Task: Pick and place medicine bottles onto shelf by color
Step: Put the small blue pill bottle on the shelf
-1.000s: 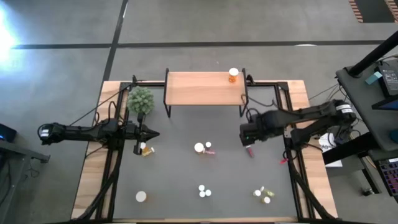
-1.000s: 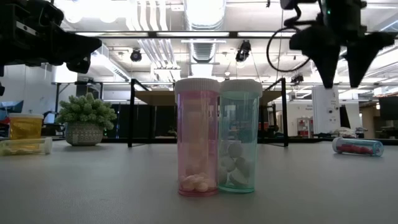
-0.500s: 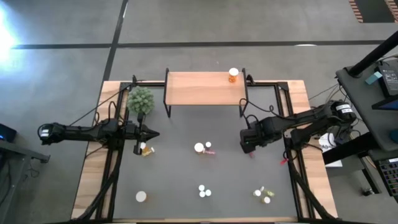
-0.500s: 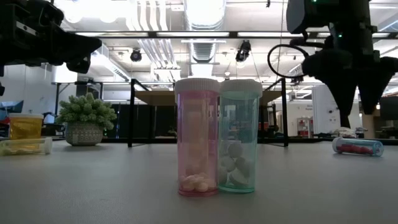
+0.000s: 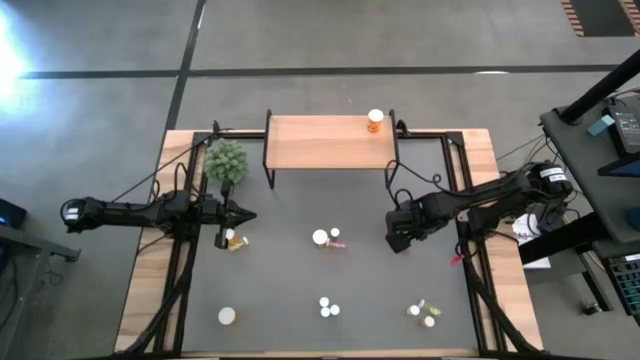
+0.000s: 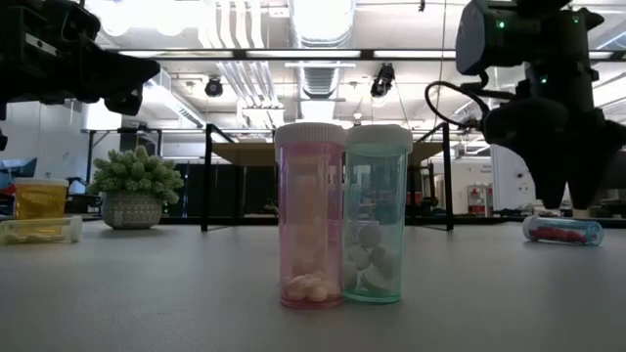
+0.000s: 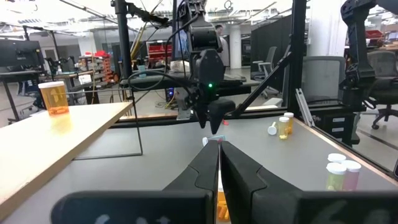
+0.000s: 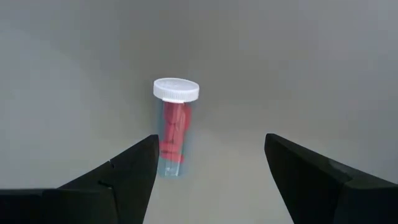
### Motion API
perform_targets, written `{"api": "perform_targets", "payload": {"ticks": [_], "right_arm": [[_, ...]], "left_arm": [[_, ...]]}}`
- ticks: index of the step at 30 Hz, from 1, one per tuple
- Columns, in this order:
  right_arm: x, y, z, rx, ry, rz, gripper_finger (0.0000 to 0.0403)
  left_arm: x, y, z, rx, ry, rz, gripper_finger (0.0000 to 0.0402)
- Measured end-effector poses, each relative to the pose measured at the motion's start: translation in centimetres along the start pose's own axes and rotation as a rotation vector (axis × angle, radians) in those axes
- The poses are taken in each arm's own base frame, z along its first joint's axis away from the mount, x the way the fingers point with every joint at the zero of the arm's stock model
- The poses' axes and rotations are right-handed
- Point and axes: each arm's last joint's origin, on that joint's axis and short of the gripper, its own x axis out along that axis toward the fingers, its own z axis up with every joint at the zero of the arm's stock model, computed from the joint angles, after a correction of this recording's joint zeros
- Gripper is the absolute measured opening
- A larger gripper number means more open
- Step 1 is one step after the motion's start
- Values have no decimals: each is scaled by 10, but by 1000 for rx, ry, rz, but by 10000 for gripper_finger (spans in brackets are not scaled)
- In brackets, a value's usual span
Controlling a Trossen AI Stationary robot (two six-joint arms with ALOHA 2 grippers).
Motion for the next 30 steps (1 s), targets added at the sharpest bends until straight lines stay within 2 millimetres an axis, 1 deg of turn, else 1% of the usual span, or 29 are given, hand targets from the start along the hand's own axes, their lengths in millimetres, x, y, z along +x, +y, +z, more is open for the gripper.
{"api": "perform_targets", "payload": {"ticks": [12,16,18,25,30], "right_arm": [[22,-3,0,-37,-33,77,281],[30,-5,0,-54,-46,104,274],[31,-6,0,-54,-49,107,261],[31,-5,0,-56,-56,115,196],[31,-3,1,-58,-64,134,158]], "left_arm": [[0,0,0,0,0,0,0],[0,0,0,0,0,0,0],[0,0,0,0,0,0,0],[0,0,0,0,0,0,0],[0,0,0,0,0,0,0]]}}
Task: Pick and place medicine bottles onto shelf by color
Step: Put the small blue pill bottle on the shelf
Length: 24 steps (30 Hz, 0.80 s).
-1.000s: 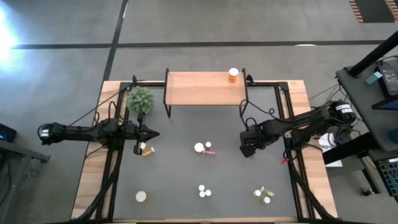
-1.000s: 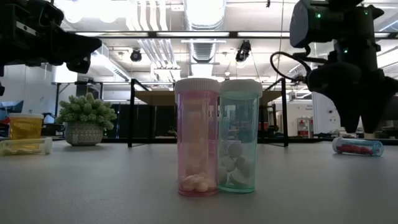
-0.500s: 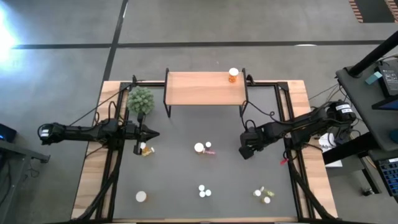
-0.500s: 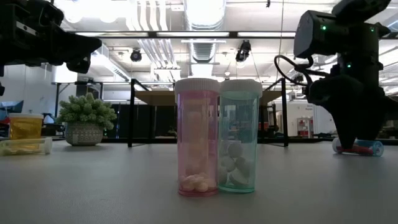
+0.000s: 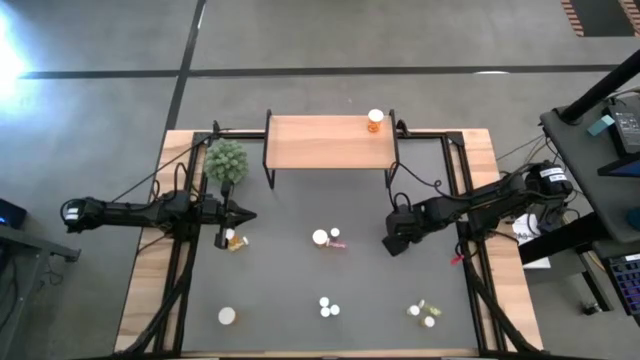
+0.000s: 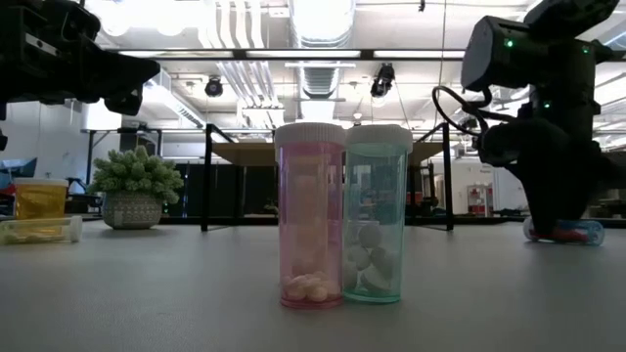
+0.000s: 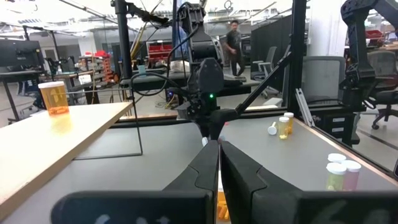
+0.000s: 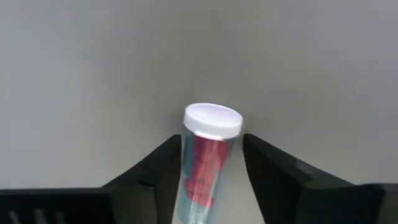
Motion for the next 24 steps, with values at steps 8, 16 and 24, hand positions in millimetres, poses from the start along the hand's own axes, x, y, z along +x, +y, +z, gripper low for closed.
{"api": "perform_targets", "payload": {"ticks": [8,16,24], "right_arm": [[-1,4,2,-25,-16,34,141],[-2,5,2,-71,-18,37,107],[-3,5,2,-80,-17,41,97]], "left_arm": [[0,0,0,0,0,0,0],[0,0,0,0,0,0,0],[0,0,0,0,-1,0,0]]}}
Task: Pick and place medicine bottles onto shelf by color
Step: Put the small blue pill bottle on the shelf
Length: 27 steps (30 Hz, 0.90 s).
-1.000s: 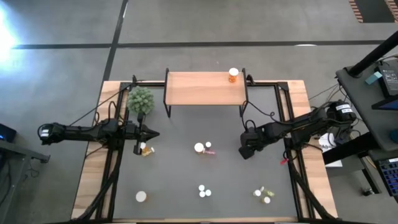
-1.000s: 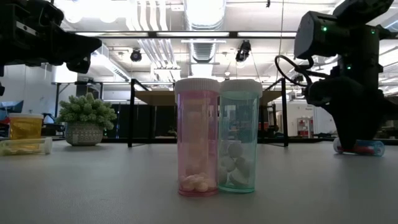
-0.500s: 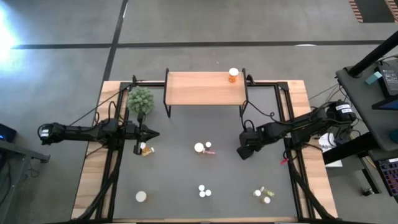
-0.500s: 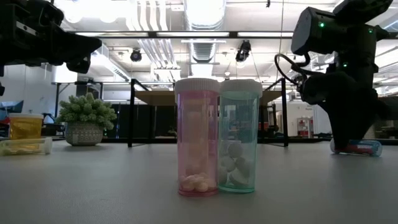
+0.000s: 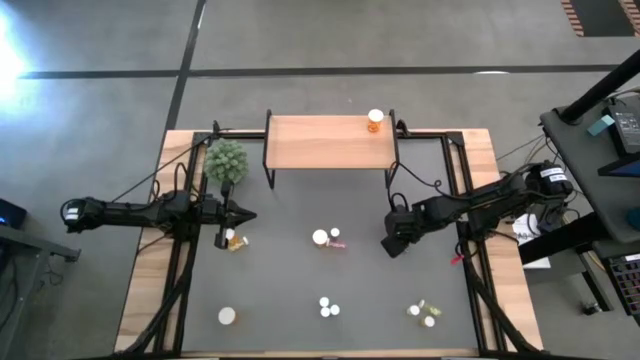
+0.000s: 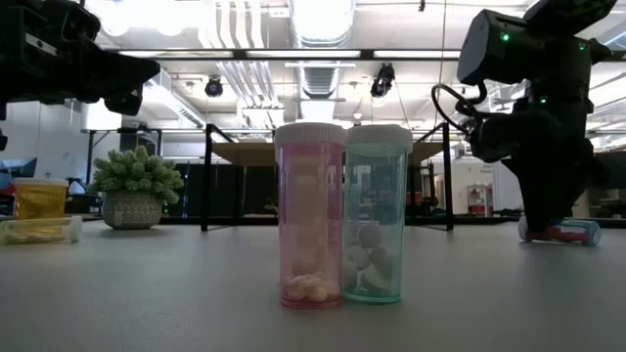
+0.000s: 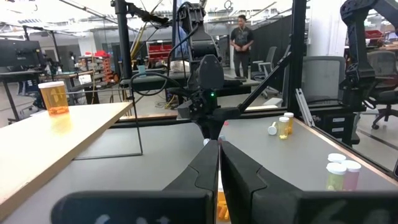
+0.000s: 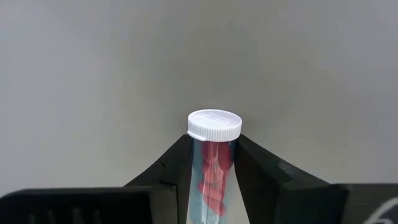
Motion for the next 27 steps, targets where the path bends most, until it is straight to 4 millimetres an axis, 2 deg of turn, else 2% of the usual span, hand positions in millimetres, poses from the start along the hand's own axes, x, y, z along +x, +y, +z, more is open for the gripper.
{"api": "perform_targets", "payload": {"ticks": [6,10,20,27], "right_arm": [[-9,2,1,-24,-25,40,96],[-26,15,9,-78,-92,100,96],[-83,55,51,-188,-353,183,96],[-106,66,82,-174,-485,165,96]], "left_arm": [[0,0,0,0,0,0,0],[0,0,0,0,1,1,0],[0,0,0,0,0,0,0],[0,0,4,3,-41,3,0]]}}
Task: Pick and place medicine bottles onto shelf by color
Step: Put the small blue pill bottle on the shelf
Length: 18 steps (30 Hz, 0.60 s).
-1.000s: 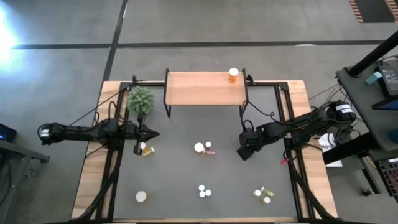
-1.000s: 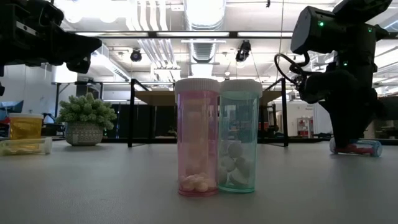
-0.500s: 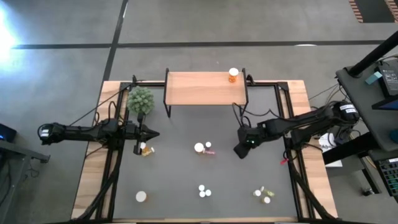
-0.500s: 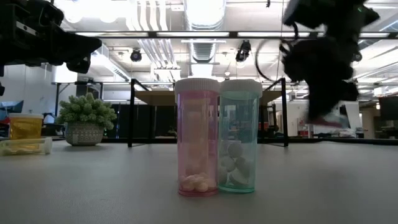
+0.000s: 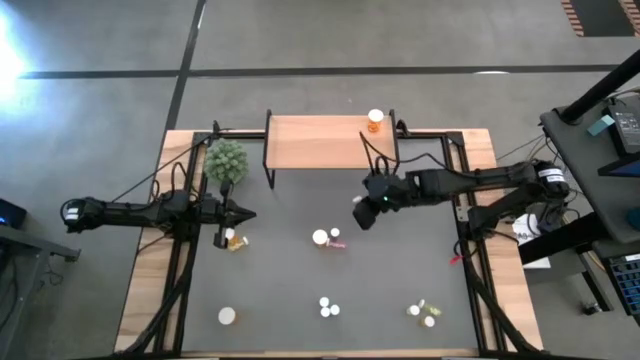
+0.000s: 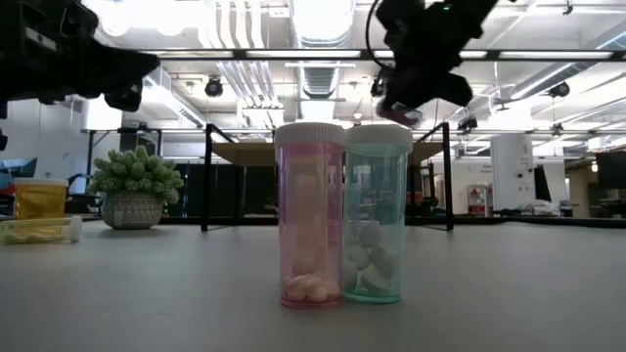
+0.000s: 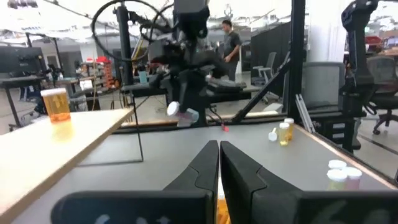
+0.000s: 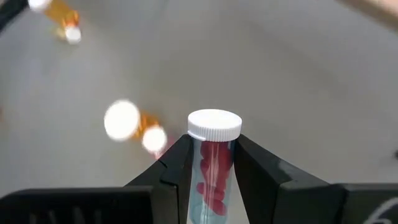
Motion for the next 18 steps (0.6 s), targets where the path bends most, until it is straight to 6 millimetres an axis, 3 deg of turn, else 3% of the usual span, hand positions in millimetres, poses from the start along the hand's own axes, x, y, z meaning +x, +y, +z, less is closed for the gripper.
{"api": "perform_targets", "payload": {"ticks": [12,18], "right_arm": [[37,9,36,74,2,-58,96],[39,25,56,59,-30,-30,96]], "left_arm": [[-10,5,51,1,-551,115,0],[-22,6,69,-12,-785,140,0]]}}
